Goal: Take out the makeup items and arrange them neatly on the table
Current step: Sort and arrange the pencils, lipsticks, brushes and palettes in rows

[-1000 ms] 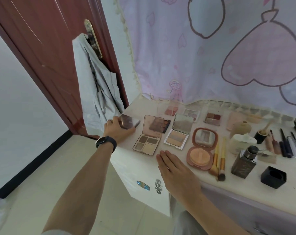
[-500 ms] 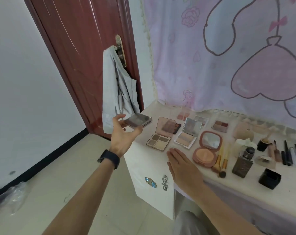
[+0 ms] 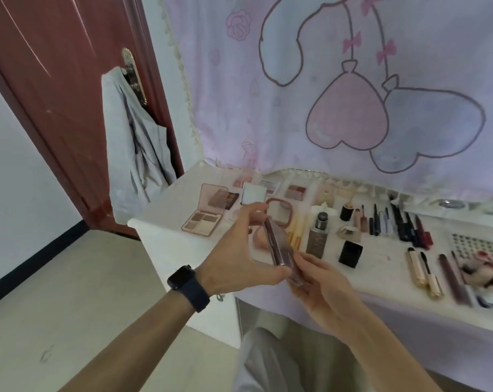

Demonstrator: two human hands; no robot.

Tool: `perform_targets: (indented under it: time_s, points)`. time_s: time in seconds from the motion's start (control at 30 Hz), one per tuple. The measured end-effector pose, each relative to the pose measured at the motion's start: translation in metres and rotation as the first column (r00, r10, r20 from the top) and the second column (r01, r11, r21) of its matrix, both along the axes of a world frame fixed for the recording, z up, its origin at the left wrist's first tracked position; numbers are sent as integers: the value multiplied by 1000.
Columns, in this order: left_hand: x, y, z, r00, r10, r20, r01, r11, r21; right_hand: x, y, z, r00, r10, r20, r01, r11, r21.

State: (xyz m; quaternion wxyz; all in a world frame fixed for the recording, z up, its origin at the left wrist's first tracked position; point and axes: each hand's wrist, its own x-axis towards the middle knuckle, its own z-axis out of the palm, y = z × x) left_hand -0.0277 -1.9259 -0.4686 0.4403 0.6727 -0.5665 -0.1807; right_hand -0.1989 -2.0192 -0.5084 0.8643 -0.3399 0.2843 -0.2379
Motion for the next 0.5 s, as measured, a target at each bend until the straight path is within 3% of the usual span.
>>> perform_targets:
  time_s: [0.2,0.33,0.5]
  points:
    - [-52,-18,-16,990,-62,-128,71,995,67,-49,-3,-23,999,-14,52,7,992,126]
    - [-66,-20,-26,994,-107,2,106,990,90,-66,-8,-27,996,19,-87,-23,999,-48]
    - [-75,-22,-33,957,-198,210,169,974,149,-84,-16,-26,969,156,-193,-205,940,-272]
